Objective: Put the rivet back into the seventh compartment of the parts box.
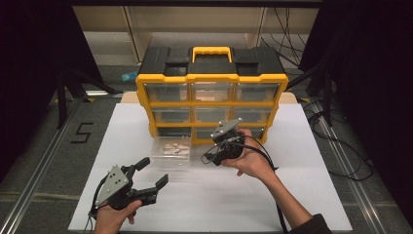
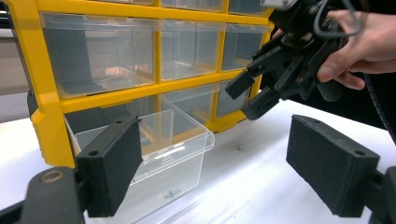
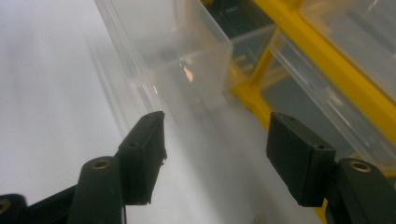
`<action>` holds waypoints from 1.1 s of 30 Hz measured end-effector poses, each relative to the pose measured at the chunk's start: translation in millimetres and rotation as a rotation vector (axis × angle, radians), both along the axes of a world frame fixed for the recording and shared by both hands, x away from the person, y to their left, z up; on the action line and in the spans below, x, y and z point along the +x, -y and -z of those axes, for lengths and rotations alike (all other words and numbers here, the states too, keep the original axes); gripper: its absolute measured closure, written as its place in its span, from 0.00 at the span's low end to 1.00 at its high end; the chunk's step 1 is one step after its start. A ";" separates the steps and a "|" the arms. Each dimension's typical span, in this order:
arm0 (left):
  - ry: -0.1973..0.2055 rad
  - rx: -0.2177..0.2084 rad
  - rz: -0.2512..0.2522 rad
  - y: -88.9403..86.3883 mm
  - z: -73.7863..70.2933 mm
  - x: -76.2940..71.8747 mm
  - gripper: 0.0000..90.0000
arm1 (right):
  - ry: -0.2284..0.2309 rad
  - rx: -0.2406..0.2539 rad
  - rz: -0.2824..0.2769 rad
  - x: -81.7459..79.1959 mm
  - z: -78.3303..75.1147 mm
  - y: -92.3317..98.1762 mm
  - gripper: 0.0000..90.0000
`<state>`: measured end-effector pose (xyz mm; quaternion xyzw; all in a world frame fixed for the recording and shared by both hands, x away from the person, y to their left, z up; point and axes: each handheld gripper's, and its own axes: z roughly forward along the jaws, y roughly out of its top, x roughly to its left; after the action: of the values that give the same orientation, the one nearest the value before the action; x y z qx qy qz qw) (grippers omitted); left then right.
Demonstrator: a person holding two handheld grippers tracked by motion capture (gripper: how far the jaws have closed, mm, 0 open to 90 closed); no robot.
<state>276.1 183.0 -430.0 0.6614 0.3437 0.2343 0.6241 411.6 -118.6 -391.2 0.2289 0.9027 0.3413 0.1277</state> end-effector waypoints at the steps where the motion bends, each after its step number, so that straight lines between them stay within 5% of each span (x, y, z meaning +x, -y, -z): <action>1: 0.000 0.000 0.000 0.0 0.0 0.0 0.20 | 0.000 0.000 0.000 0.0 0.0 0.0 0.42; 10: 0.001 0.000 0.001 0.1 -0.1 -0.2 0.20 | -0.062 -0.044 0.042 13.0 14.1 15.2 0.42; 11: 0.001 0.000 0.001 0.1 -0.1 -0.2 0.20 | -0.030 -0.033 0.017 17.1 18.0 16.3 0.42; 16: 0.001 0.000 0.000 -0.1 -0.2 -0.2 0.20 | -0.095 -0.104 0.093 20.0 27.9 20.7 0.39; 19: 0.001 0.000 0.001 -0.1 -0.3 -0.2 0.20 | -0.105 -0.112 0.048 24.8 32.4 24.6 0.39; 26: 0.002 0.001 0.002 0.0 -0.3 -0.3 0.20 | -0.148 -0.153 0.082 28.8 45.0 27.9 0.38; 28: 0.001 0.000 0.001 0.0 -0.2 -0.3 0.20 | -0.129 -0.142 0.038 33.7 49.5 30.3 0.38; 29: 0.001 0.001 0.001 0.0 -0.2 -0.2 0.20 | -0.187 -0.159 0.111 29.9 49.1 29.5 0.37; 33: 0.001 0.000 0.001 0.0 -0.3 -0.3 0.20 | -0.201 -0.182 0.120 31.2 53.6 29.8 0.36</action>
<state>275.8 183.0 -429.7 0.6615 0.3430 0.2344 0.6243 442.8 -148.4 -444.8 0.3030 0.9229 0.2250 0.0768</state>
